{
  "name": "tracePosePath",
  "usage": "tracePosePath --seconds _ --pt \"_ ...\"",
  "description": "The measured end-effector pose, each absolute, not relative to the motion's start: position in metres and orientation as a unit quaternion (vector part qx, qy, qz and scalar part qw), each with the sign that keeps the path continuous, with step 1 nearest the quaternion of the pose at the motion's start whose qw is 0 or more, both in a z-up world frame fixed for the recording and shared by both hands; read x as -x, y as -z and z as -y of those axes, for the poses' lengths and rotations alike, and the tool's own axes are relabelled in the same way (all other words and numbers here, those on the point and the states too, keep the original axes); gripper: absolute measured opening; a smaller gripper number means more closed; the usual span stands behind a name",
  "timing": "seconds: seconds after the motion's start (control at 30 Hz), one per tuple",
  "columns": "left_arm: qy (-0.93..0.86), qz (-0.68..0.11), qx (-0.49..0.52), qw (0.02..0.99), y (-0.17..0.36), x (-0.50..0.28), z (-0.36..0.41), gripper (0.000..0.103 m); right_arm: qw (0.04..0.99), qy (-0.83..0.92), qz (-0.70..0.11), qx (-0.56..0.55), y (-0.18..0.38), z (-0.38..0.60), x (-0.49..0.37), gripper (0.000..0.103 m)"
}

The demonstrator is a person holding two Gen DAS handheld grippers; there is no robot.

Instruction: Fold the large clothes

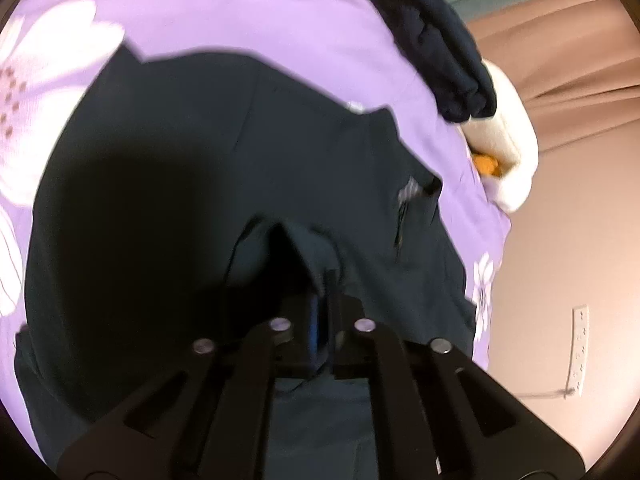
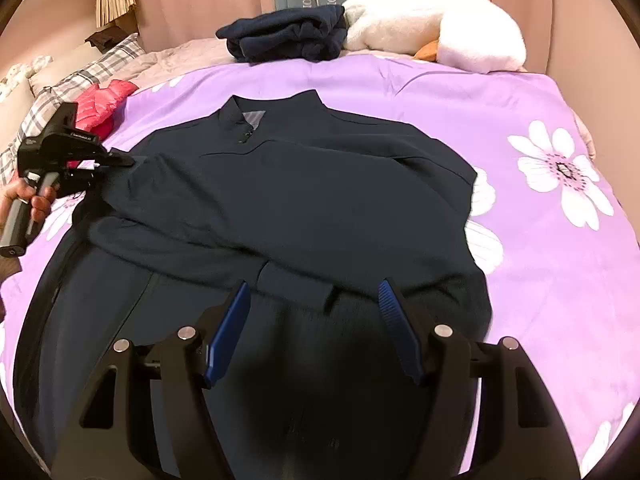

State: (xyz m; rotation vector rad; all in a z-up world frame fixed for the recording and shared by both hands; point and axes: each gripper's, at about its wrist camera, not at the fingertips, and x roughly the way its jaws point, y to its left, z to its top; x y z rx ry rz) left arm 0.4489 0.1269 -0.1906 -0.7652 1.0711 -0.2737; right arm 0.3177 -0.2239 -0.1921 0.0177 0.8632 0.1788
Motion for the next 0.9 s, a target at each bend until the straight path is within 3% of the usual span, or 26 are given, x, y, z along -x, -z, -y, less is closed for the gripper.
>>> tracePosePath --seconds 0.07,0.23,0.53,0.67,0.7,0.73,0.77,0.8,0.9 --pt "0.137 -0.445 0.340 0.817 0.158 -0.453 -0.121 0.002 0.900 -0.080 -0.428 -0.007 0.197 0.223 -0.335 0.049" --pt "0.219 -0.344 0.307 0.860 0.096 -0.447 -0.118 0.002 0.910 -0.061 -0.408 -0.035 0.181 0.231 -0.353 0.049" --pt "0.220 -0.470 0.300 0.801 0.202 -0.375 -0.180 0.002 0.898 -0.068 -0.433 0.021 0.192 0.224 -0.335 0.049" --pt "0.223 -0.509 0.277 0.784 0.216 -0.357 -0.182 0.004 0.898 -0.076 -0.433 0.034 0.187 0.218 -0.332 0.049" --pt "0.219 -0.513 0.269 0.785 0.214 -0.353 -0.181 0.008 0.900 -0.078 -0.428 0.031 0.183 0.216 -0.333 0.049" --pt "0.209 -0.514 0.267 0.788 0.214 -0.352 -0.183 0.024 0.901 -0.082 -0.424 0.028 0.180 0.214 -0.336 0.049" --pt "0.184 -0.513 0.265 0.795 0.210 -0.350 -0.187 0.046 0.903 -0.086 -0.421 0.027 0.176 0.211 -0.340 0.049" --pt "0.164 -0.506 0.265 0.804 0.204 -0.347 -0.193 0.051 0.903 -0.087 -0.419 0.028 0.174 0.207 -0.342 0.049" --pt "0.151 -0.474 0.254 0.829 0.178 -0.338 -0.204 0.051 0.899 -0.105 -0.423 0.042 0.171 0.189 -0.359 0.049"
